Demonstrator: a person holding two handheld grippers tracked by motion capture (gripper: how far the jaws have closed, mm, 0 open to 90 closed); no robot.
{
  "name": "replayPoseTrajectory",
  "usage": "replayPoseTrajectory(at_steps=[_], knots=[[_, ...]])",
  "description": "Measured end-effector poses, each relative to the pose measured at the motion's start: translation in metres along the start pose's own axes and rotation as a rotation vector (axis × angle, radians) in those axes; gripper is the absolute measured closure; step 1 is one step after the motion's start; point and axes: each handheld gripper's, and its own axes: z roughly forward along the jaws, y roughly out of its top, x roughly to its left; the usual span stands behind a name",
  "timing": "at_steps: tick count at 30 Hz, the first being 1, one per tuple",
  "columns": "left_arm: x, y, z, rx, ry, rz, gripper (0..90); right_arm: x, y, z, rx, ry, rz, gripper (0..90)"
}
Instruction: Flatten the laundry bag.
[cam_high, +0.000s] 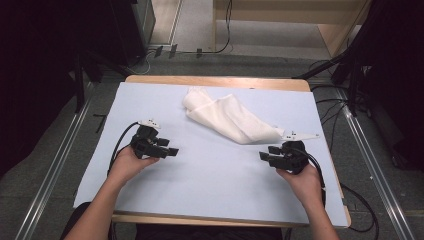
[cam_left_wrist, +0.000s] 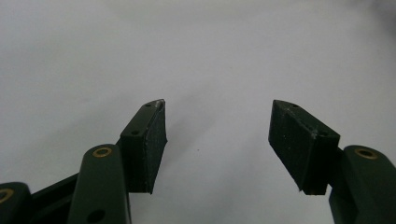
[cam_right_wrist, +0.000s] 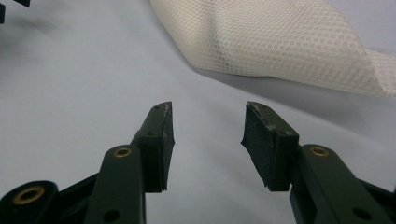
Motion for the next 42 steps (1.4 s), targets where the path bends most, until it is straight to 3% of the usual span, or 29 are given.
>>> replayPoseTrajectory(at_steps=[10, 14, 19, 29, 35, 42], knots=[[0.0, 0.0, -0.001, -0.005, 0.003, 0.005, 37.1, 0.0, 0.002, -0.002, -0.003, 0.006, 0.002, 54.3], [-0.005, 0.002, -0.004, -0.018, 0.021, 0.055, 37.0, -0.001, 0.01, -0.003, -0.005, -0.003, -0.02, 54.3], [-0.007, 0.003, -0.003, -0.004, 0.003, 0.047, 36.8, -0.007, 0.023, -0.003, -0.018, -0.006, 0.004, 54.3], [-0.01, 0.003, 0.0, 0.008, -0.007, 0.047, 36.8, -0.015, 0.04, 0.0, 0.006, -0.007, 0.01, 53.9], [-0.008, 0.003, 0.001, 0.012, 0.001, 0.032, 36.9, -0.041, 0.059, 0.009, 0.01, -0.026, 0.046, 55.7], [-0.007, 0.003, 0.001, 0.016, 0.006, 0.025, 37.0, -0.056, 0.071, 0.029, 0.051, -0.037, 0.069, 54.1]])
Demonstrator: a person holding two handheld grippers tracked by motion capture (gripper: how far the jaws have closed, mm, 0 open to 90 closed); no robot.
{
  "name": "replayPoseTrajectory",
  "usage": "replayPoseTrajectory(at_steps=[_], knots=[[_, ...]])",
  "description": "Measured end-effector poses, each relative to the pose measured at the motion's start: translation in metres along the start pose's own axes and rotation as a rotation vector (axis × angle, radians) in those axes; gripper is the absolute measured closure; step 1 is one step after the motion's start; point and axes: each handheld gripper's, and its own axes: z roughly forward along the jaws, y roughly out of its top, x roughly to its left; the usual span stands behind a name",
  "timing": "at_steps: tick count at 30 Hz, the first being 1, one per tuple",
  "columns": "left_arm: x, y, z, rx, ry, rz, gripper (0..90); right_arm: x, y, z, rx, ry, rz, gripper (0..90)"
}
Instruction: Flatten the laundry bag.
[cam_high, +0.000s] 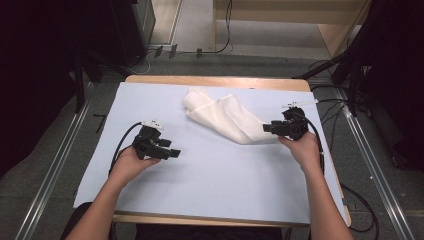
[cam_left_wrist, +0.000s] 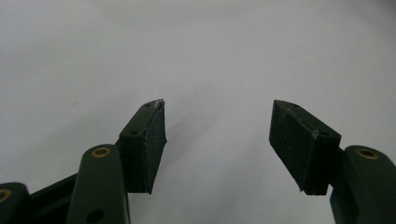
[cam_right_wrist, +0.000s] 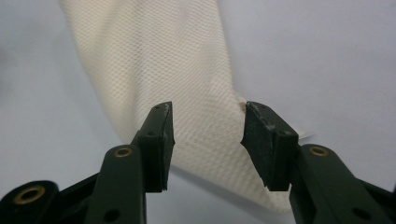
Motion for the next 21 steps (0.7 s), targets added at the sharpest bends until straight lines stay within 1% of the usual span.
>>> replayPoseTrajectory(at_steps=[2, 3, 5, 6, 7, 9, 10, 11, 13, 16, 18, 19, 21], knots=[[0.0, 0.0, 0.0, -0.003, -0.001, -0.003, 37.0, -0.003, 0.001, 0.002, 0.001, -0.008, 0.006, 54.0], [0.0, 0.0, -0.001, -0.009, 0.001, 0.001, 37.1, -0.008, 0.004, 0.008, 0.01, -0.008, 0.026, 52.8], [0.002, -0.001, -0.001, -0.005, 0.003, 0.0, 37.3, -0.01, 0.006, 0.012, 0.018, -0.011, 0.031, 52.5], [0.002, -0.001, 0.0, -0.006, 0.004, -0.013, 37.3, -0.012, 0.006, 0.014, 0.013, -0.006, 0.035, 52.4], [0.003, -0.001, 0.0, -0.003, 0.005, -0.012, 37.3, -0.013, 0.006, 0.017, 0.017, -0.007, 0.035, 52.4], [0.004, -0.001, 0.0, 0.001, 0.007, -0.013, 37.4, -0.016, 0.007, 0.023, 0.034, -0.008, 0.044, 52.4], [0.004, -0.001, 0.0, 0.001, 0.007, -0.013, 37.4, -0.016, 0.007, 0.023, 0.034, -0.008, 0.044, 52.4], [0.004, -0.001, -0.001, 0.002, 0.008, -0.013, 37.4, -0.018, 0.009, 0.028, 0.048, -0.003, 0.049, 52.5], [0.004, -0.001, 0.0, 0.005, 0.005, -0.012, 37.4, -0.017, 0.009, 0.033, 0.053, 0.006, 0.062, 53.0], [0.004, -0.001, 0.0, 0.007, 0.007, -0.014, 37.4, -0.015, 0.009, 0.041, 0.064, 0.01, 0.051, 54.3], [0.005, -0.001, 0.0, 0.005, 0.005, -0.015, 37.5, -0.014, 0.009, 0.043, 0.069, 0.013, 0.054, 54.6], [0.005, -0.001, 0.001, -0.003, 0.005, -0.022, 37.5, -0.014, 0.009, 0.048, 0.076, 0.019, 0.057, 55.4], [0.006, -0.001, 0.001, 0.004, 0.002, -0.019, 37.5, -0.013, 0.008, 0.051, 0.085, 0.017, 0.054, 57.1]])
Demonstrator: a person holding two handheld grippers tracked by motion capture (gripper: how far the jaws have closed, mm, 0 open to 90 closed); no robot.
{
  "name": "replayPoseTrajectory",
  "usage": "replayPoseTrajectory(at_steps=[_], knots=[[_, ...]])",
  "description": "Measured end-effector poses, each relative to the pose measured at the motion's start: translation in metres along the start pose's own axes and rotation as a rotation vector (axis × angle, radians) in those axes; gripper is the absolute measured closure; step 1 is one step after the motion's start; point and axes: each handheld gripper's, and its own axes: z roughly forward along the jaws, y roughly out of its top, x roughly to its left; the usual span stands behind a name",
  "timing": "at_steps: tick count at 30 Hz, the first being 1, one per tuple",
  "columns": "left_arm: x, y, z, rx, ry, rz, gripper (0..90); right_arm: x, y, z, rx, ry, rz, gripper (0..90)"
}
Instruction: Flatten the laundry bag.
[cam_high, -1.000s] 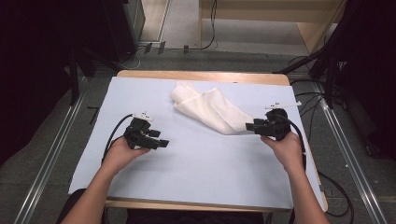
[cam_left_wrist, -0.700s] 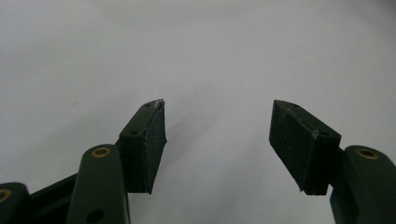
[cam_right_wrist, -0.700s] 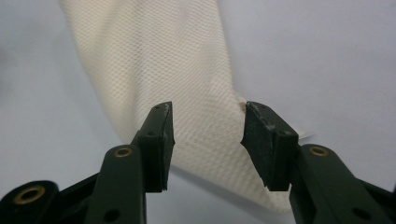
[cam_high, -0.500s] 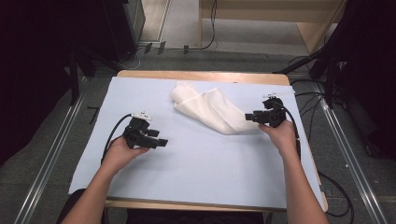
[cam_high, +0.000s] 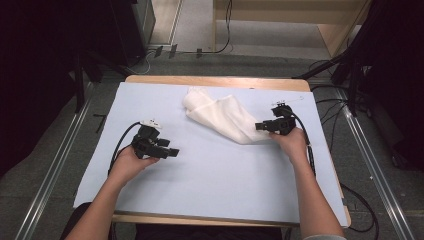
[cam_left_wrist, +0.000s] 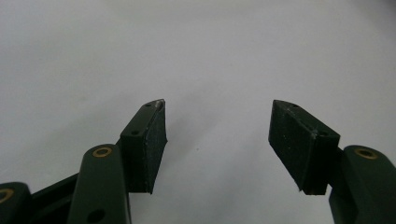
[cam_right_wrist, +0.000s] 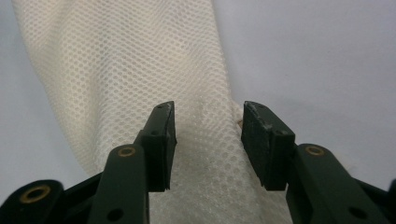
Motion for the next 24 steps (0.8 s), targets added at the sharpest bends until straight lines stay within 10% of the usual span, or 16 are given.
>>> replayPoseTrajectory(at_steps=[8, 24], knots=[[0.004, -0.001, -0.001, -0.005, 0.0, -0.019, 37.7, 0.011, -0.001, 0.003, 0.034, -0.034, -0.106, 86.0], [0.009, -0.002, -0.004, -0.011, 0.008, -0.049, 38.1, 0.037, 0.003, -0.022, -0.036, 0.004, -0.183, 88.2]])
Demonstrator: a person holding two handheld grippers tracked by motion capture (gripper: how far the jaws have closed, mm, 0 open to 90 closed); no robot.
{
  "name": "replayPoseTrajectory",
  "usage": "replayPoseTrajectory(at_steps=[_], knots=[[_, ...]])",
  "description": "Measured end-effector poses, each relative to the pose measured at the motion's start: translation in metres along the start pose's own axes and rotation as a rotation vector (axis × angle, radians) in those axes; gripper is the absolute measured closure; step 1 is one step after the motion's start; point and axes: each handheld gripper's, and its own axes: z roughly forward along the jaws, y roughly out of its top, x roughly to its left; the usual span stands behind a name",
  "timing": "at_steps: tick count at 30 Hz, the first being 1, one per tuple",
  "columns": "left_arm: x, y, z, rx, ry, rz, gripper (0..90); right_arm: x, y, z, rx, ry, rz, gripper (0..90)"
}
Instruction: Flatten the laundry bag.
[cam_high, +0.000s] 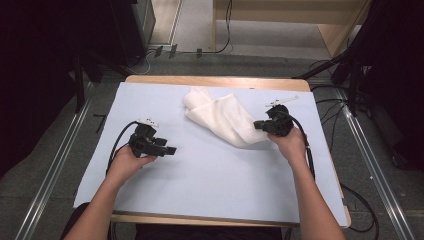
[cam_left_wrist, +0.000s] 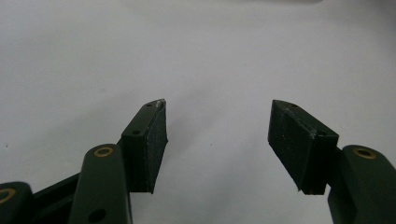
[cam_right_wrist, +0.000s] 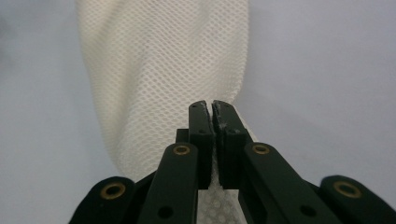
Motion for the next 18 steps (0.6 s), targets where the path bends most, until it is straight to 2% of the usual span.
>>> replayPoseTrajectory(at_steps=[1, 2, 5, 6, 11, 17, 18], knots=[[0.0, 0.0, -0.001, 0.002, 0.001, 0.002, 38.1, 0.003, 0.0, -0.001, -0.006, 0.0, -0.007, 88.2], [0.001, 0.0, -0.002, 0.002, 0.003, 0.002, 38.1, 0.012, 0.002, -0.007, -0.009, 0.004, -0.036, 88.2], [0.001, -0.001, -0.003, -0.003, 0.003, -0.007, 38.2, 0.02, 0.003, -0.012, -0.022, 0.005, -0.06, 88.2], [0.002, -0.001, -0.003, -0.004, 0.005, -0.011, 38.2, 0.029, 0.004, -0.018, -0.039, 0.013, -0.083, 88.1], [0.005, -0.001, -0.004, -0.004, 0.014, -0.028, 38.3, 0.048, 0.002, -0.029, -0.086, 0.048, -0.103, 88.0], [0.007, -0.002, -0.007, -0.006, 0.025, -0.031, 38.3, 0.072, -0.007, -0.032, -0.088, 0.087, -0.137, 87.9], [0.008, -0.002, -0.008, 0.001, 0.039, -0.036, 38.4, 0.076, -0.01, -0.032, -0.086, 0.09, -0.15, 87.9]])
